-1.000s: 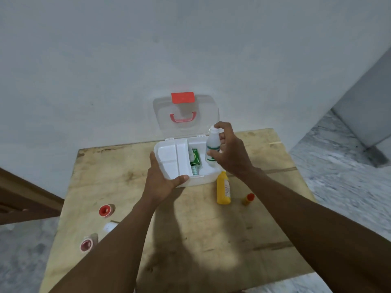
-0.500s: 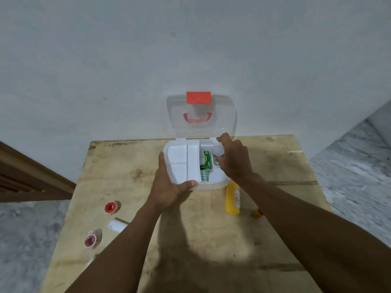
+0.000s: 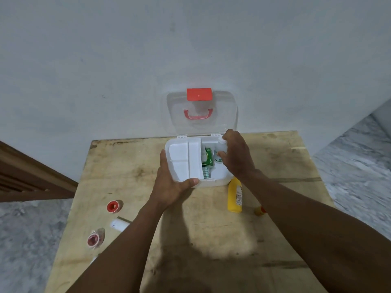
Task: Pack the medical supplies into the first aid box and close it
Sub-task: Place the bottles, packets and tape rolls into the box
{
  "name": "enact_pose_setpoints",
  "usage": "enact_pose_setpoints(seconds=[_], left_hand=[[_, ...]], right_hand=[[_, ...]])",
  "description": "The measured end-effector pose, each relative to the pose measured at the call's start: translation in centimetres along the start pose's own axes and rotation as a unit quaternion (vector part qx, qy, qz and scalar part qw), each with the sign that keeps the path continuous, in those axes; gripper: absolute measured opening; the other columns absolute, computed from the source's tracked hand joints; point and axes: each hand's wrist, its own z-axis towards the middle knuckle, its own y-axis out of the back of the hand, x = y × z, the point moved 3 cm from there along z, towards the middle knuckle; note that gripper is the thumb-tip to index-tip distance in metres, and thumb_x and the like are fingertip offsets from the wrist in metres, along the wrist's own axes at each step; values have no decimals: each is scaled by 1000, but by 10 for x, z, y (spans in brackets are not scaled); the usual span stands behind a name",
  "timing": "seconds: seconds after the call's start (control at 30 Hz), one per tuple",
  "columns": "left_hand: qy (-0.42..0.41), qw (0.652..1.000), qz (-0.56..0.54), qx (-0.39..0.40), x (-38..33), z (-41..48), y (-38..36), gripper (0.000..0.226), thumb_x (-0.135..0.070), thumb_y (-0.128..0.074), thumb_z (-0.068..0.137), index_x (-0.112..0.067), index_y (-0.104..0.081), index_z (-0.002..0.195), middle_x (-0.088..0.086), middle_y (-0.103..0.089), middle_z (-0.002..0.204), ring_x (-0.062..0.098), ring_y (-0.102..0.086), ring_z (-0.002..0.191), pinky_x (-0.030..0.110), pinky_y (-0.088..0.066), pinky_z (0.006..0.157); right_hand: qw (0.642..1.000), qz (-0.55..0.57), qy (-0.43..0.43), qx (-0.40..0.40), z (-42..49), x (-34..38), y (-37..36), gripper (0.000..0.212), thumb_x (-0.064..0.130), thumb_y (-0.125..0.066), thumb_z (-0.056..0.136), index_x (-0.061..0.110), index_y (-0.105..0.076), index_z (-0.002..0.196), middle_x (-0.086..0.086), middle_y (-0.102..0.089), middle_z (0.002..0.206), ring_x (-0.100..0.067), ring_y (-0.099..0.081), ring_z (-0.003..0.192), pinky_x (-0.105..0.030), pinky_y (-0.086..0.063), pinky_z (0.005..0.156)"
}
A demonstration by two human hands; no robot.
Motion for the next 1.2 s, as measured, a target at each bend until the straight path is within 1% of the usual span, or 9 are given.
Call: enact_pose_setpoints(seconds=[0.17,0.37,0.5,0.67,0.73,0.87,0.97,1.13,1.2], left_hand=[[3,1000,1,12,-1,2,2,102,-40,-89,59,-27,-28,139,-17,-54,123,9,-55,116,42,-55,91],[-1,1000,-1,10,-1,1,1,100,-35,-89,62,-26,-27,140,-16,-53,125,4,-54,114,31,-56,87],[1,1000,-2,12,0,2,1,101,-36,-89,61,-27,-26,140,-19,-53,122,-4,-53,111,22,-53,82],[3,1000,4,17,2,2,1,100,-34,-90,60,-28,-27,138,-26,-52,118,-11,-52,108,29,-53,85],[4,1000,8,18,3,2,2,102,-36,-89,58,-27,-26,138,-24,-52,118,-4,-53,110,37,-54,90],[4,1000,15,22,5,3,2,106,-33,-91,61,-26,-22,141,-11,-53,122,16,-54,114,45,-52,95],[9,1000,14,17,7,2,1,110,-36,-91,57,-22,-22,142,-6,-53,125,20,-53,118,45,-49,98],[20,999,13,23,8,4,1,112,-32,-93,60,-22,-19,144,-8,-49,124,18,-50,117,47,-48,101],[25,999,12,30,6,4,2,116,-40,-92,55,-23,-19,144,-8,-49,124,18,-50,118,48,-48,100]], right_hand=[[1000,-1,-4,7,-2,4,3,51,-3,-82,64,2,-53,106,-16,-58,99,-34,-56,90,-41,-50,78],[1000,-17,-20,12,-3,5,7,50,-3,-81,64,3,-54,106,-16,-56,98,-33,-53,89,-37,-47,75],[999,-38,-34,11,-6,7,11,51,4,-82,65,5,-56,108,-16,-56,100,-33,-52,88,-44,-52,73],[996,9,-81,-23,-17,13,26,33,13,-69,80,7,-56,109,-18,-56,102,-35,-54,91,-44,-51,78],[991,19,-121,-50,-28,16,35,26,8,-61,87,4,-56,112,-21,-56,107,-39,-56,95,-42,-49,81],[975,-3,-214,-57,-59,18,50,36,-5,-48,87,4,-49,121,-18,-50,119,-37,-56,99,-28,-34,77],[966,-12,-257,-26,-80,18,52,34,-3,-47,87,4,-47,120,-17,-52,119,-38,-56,101,-32,-38,79],[950,-28,-290,112,-97,11,33,39,8,-56,86,1,-45,123,-20,-56,121,-38,-55,113,-38,-44,89],[940,-30,-300,158,-98,6,26,46,13,-59,88,2,-40,127,-21,-52,126,-38,-52,118,-37,-43,91]])
